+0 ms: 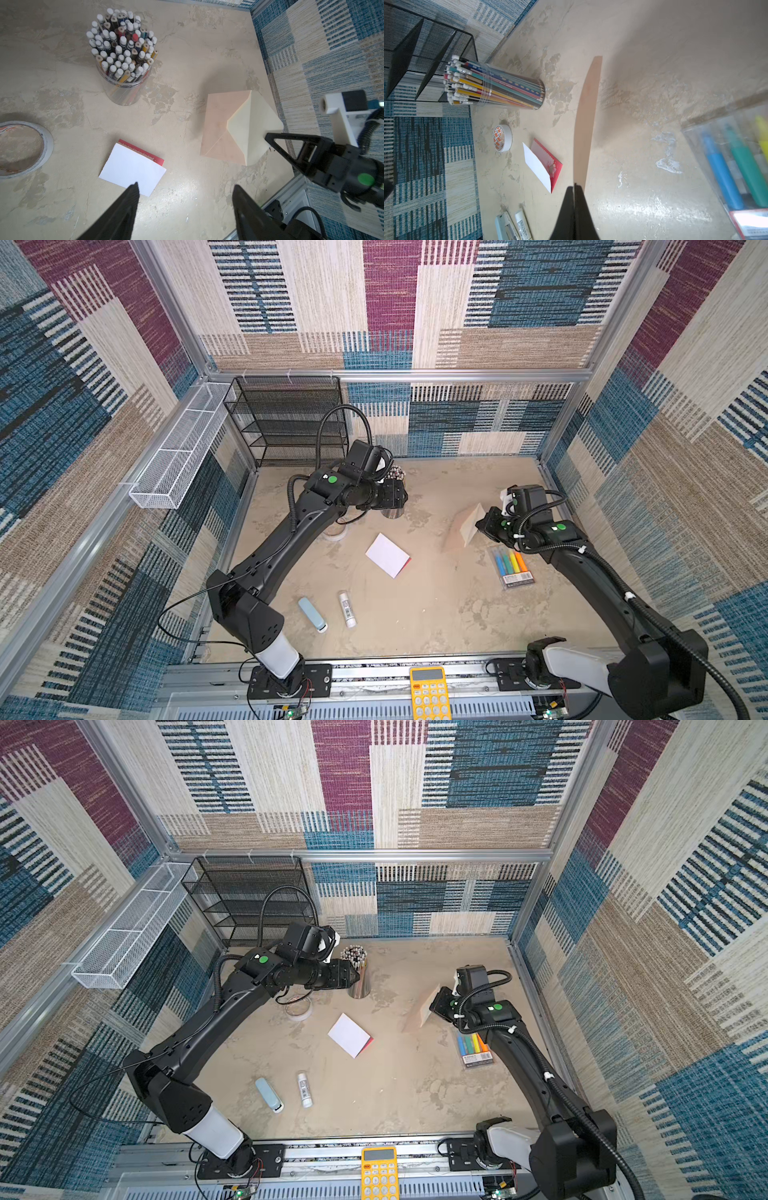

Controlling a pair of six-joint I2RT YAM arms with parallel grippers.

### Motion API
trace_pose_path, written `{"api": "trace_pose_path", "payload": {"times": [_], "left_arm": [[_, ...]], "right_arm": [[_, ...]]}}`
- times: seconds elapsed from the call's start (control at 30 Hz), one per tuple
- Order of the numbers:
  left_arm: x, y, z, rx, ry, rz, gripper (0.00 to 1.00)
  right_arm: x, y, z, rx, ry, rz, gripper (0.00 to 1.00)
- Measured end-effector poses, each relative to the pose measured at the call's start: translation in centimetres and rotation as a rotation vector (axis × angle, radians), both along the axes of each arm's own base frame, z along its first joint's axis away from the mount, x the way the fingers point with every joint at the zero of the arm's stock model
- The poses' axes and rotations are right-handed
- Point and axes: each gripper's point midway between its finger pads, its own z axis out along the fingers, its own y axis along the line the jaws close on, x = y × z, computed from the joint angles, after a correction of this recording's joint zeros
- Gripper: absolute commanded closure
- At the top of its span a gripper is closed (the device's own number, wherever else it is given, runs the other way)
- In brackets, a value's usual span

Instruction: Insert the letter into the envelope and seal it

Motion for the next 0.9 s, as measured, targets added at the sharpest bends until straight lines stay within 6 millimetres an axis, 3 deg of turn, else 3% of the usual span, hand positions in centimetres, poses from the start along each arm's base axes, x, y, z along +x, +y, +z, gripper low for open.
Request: {"api": "trace_pose_path", "payload": {"times": [0.37, 0.5, 0.67, 0.9], "left_arm": [[-2.7, 1.8, -2.7, 0.012, -0.014, -0.014, 0.27], [-3.7, 2.4, -4.2, 0.002, -0.035, -0.023, 0.27], [-4.6, 2.9, -5.3, -0.010, -0.058, -0.036, 0.27], [-5.4, 3.3, -4.6, -0.059, -0.134, -0.043, 0.27]], "right_arm": [[-4.1, 1.0, -1.8, 0.064, 0.047, 0.070, 1.00], [-5.6, 2.3, -2.6, 0.084, 0.061, 0.128, 1.00], [-6.4, 4.2, -1.9, 0.094, 0.011, 0.199, 1.00], [-7.7, 5.8, -0.9, 0.148, -0.035, 0.226, 1.00]]}}
